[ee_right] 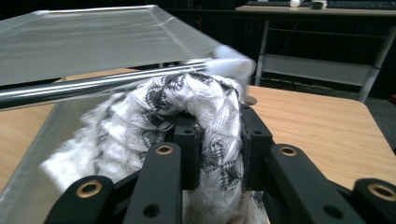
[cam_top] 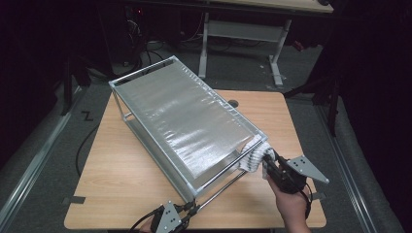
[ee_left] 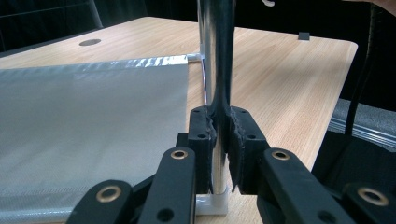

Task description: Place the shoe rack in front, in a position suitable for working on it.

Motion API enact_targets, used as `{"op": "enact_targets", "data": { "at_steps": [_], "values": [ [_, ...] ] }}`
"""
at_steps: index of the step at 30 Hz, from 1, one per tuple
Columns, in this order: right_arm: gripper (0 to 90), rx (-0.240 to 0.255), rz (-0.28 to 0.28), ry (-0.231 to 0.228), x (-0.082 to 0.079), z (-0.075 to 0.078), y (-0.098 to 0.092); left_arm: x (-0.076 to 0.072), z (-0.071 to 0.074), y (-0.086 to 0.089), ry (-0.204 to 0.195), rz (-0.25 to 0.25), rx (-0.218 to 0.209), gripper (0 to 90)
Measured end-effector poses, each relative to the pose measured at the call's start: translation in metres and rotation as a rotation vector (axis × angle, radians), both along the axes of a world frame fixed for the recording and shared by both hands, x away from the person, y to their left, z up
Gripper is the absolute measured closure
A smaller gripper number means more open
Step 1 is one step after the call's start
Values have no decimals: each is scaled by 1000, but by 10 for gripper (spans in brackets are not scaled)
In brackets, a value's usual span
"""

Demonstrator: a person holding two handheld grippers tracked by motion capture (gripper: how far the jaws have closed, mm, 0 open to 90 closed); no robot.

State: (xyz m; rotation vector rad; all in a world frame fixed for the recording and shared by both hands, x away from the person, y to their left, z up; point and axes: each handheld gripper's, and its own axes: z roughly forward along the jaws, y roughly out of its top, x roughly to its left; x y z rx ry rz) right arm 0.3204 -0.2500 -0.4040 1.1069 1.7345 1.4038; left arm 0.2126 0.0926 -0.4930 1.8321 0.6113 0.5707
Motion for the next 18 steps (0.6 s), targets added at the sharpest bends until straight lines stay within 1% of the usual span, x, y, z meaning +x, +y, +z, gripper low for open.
{"op": "enact_targets", "data": {
  "at_steps": [3, 10, 17, 18],
  "values": [
    [740, -3, -2, -1, 0, 0, -1, 0, 0, 0, 0, 1, 0, 801],
    [742, -7, 26, -12, -5, 2, 8, 0, 0, 1, 1, 0, 0, 801],
    [742, -34, 103, -15, -18, 2, 30, 1, 0, 0, 1, -1, 0, 801],
    [742, -38, 130, -17, -23, 2, 37, 1, 0, 0, 2, -1, -1, 801]
  ]
}}
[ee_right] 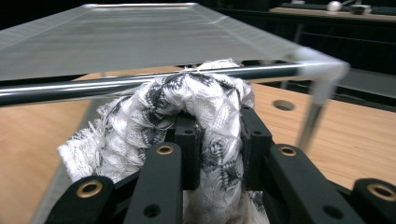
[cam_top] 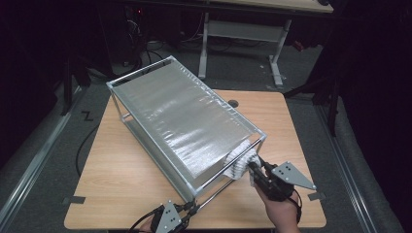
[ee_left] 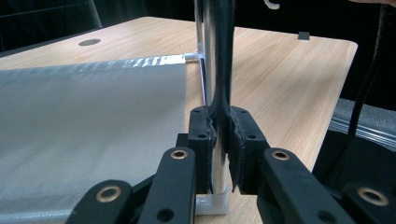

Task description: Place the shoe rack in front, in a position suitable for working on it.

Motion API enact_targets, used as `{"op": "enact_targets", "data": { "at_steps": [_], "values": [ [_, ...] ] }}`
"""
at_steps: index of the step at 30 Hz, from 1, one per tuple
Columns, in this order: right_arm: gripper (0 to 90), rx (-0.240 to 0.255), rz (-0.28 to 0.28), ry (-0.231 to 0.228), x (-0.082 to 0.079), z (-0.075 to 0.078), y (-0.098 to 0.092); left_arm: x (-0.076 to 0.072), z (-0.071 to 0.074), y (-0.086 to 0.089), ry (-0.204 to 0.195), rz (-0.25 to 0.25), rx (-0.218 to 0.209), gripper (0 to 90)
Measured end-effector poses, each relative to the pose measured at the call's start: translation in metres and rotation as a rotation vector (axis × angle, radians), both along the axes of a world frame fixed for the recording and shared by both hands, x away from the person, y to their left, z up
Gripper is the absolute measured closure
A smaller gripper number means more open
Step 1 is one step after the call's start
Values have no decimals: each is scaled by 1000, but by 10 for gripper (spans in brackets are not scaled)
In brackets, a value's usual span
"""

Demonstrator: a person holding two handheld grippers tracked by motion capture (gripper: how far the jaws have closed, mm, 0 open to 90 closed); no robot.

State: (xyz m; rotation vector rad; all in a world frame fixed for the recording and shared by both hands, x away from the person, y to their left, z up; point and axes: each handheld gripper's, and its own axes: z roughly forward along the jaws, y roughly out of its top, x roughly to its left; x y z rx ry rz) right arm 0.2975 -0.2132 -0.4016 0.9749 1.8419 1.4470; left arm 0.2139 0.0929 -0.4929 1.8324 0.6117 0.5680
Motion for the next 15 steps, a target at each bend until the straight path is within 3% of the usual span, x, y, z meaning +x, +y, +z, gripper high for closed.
{"op": "enact_targets", "data": {
  "at_steps": [15],
  "values": [
    [741, -17, 196, 5, -32, 3, 42, 1, 0, 1, 1, 8, -4, 802]
  ]
}}
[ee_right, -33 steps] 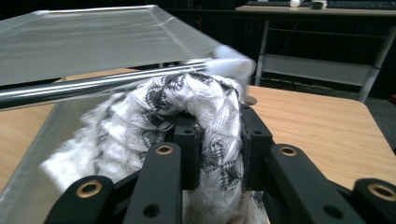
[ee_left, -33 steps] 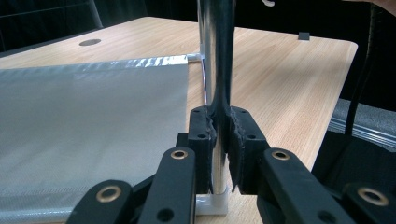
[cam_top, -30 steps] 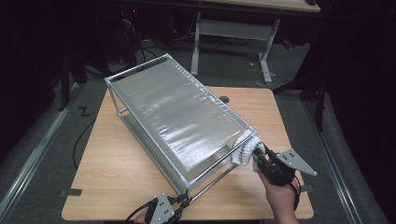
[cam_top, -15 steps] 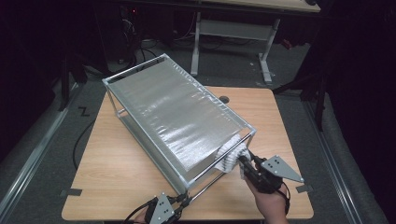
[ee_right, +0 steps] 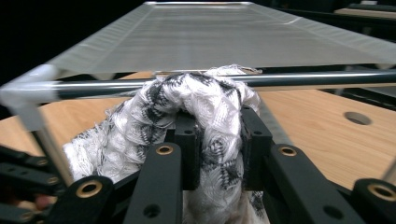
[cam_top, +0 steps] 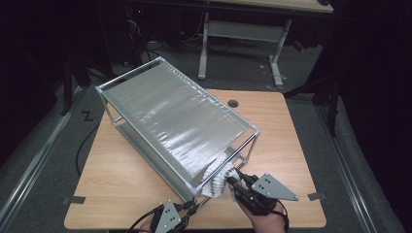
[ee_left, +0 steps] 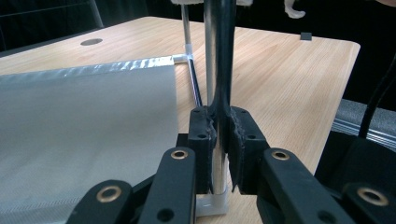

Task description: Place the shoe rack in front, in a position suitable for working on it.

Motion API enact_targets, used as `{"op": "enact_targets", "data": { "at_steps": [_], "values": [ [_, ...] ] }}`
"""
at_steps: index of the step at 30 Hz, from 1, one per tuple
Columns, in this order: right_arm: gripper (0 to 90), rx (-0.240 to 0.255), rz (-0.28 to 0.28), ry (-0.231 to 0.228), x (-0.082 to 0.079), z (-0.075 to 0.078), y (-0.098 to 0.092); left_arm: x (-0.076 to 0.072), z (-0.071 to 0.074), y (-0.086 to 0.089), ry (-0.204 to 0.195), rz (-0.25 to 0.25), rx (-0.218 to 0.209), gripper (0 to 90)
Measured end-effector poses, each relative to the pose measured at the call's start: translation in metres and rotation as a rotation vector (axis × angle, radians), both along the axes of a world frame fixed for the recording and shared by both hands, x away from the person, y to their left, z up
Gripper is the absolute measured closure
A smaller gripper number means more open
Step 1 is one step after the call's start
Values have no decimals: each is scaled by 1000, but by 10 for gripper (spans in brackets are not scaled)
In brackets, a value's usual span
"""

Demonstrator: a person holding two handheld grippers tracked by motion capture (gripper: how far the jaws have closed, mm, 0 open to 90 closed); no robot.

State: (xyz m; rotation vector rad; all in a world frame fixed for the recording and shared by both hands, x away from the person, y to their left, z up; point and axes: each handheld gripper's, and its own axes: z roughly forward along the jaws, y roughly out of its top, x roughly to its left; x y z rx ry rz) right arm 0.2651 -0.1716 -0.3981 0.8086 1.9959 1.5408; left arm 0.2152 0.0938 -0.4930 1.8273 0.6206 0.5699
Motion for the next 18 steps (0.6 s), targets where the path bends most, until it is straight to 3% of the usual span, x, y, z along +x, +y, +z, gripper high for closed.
{"op": "enact_targets", "data": {
  "at_steps": [18],
  "values": [
    [741, 2, 132, 22, -22, -1, 22, 3, 0, -1, 1, -3, -2, 802]
  ]
}}
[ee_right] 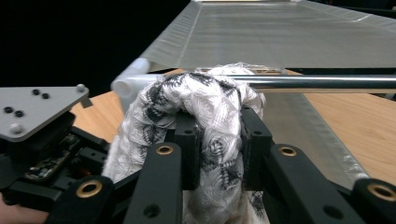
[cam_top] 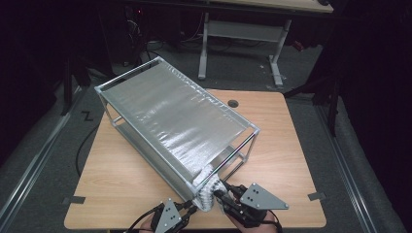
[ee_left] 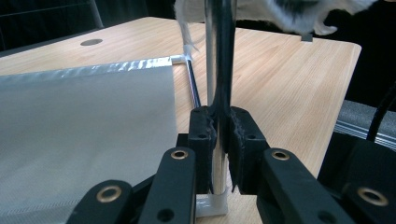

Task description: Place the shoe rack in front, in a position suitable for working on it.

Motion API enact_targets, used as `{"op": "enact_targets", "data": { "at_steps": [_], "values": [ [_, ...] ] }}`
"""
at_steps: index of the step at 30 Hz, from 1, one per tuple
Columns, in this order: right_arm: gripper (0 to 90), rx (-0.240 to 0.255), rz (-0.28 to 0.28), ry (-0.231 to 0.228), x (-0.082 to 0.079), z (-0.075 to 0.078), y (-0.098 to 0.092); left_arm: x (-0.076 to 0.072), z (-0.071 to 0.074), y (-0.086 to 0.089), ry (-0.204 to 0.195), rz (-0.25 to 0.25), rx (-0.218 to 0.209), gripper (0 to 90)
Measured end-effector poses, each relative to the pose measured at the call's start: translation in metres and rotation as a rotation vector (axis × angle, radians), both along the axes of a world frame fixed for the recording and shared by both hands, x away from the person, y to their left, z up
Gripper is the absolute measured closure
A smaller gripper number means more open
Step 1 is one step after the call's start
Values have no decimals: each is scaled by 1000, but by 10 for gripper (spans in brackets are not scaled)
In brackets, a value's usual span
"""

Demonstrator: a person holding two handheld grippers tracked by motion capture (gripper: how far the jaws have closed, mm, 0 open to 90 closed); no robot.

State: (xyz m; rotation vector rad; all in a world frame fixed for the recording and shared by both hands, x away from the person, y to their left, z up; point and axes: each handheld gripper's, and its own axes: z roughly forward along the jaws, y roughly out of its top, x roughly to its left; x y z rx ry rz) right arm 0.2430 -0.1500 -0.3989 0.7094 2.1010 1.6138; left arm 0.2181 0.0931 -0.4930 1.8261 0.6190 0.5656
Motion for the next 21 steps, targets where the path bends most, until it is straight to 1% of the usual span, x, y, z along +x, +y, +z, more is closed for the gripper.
{"op": "enact_targets", "data": {
  "at_steps": [5, 9, 10, 12, 13, 14, 15, 16, 18, 19, 20, 21],
  "values": [
    [741, -4, -5, -4, -1, 0, 0, 0, 0, -1, 1, -1, 0, 802],
    [741, -1, -32, -3, 4, 0, -6, 1, 0, -1, 0, 0, 1, 802],
    [741, -2, -43, -7, 6, 0, -8, 1, 0, -1, 0, 0, 1, 802],
    [741, 0, -82, -10, 13, -1, -15, 0, 0, -1, 0, -1, 1, 802],
    [741, 0, -82, -10, 13, -1, -15, 0, 0, -1, 0, -1, 1, 802],
    [741, -8, -113, -14, 19, -3, -20, 0, 0, -1, 0, -1, -1, 803],
    [742, -9, -127, -12, 22, -4, -23, 0, 0, -1, 0, -3, 3, 802],
    [742, -9, -127, -12, 22, -4, -23, 0, 0, -1, 0, -3, 3, 803],
    [742, -16, -159, -10, 29, -6, -29, 0, 0, -1, -3, -6, 7, 802],
    [742, -13, -176, 1, 34, -8, -33, 0, 0, -1, -2, -7, 7, 802],
    [742, -18, -205, -1, 40, -10, -39, -1, 1, -1, -2, -8, 9, 801],
    [742, -18, -205, -1, 40, -10, -39, -1, 1, 0, -2, -10, 9, 801]
  ]
}}
